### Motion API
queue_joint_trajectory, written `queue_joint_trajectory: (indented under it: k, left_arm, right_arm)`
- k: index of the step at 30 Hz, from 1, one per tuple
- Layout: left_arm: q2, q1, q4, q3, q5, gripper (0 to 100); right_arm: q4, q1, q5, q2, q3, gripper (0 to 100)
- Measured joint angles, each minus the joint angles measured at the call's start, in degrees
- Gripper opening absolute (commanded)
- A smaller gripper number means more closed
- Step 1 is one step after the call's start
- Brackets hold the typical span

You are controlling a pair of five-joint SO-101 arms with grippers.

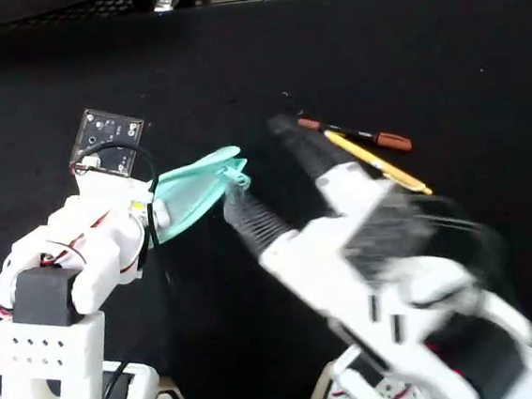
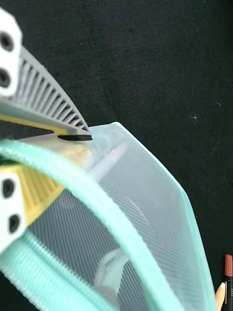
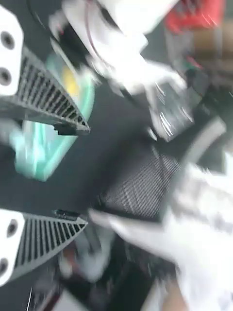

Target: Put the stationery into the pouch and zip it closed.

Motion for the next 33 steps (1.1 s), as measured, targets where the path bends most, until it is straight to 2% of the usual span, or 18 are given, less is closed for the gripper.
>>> queue_joint_trajectory:
  k: [5,9,13,21,27,33]
  left_arm:
    - [0.0,0.0,0.0,0.0,0.0,3]
    - [0.0,0.0,0.0,0.0,0.0,3]
    - [0.0,0.0,0.0,0.0,0.0,3]
    - [0.0,0.0,0.0,0.0,0.0,3]
    - [0.0,0.0,0.0,0.0,0.0,3]
    - [0.0,0.0,0.09,0.0,-1.76,3]
  right_arm:
    - [0.18,22.33,0.09,5.36,5.71,25.8]
    - [-5.8,32.62,4.48,19.78,15.3,25.7]
    - [-9.49,36.13,10.37,38.86,13.89,25.7]
    - [-10.46,37.89,21.54,74.99,-5.1,25.7]
    - [-10.46,37.98,22.59,89.41,-15.12,25.0]
    - [-10.46,37.98,23.03,95.3,-18.9,15.1]
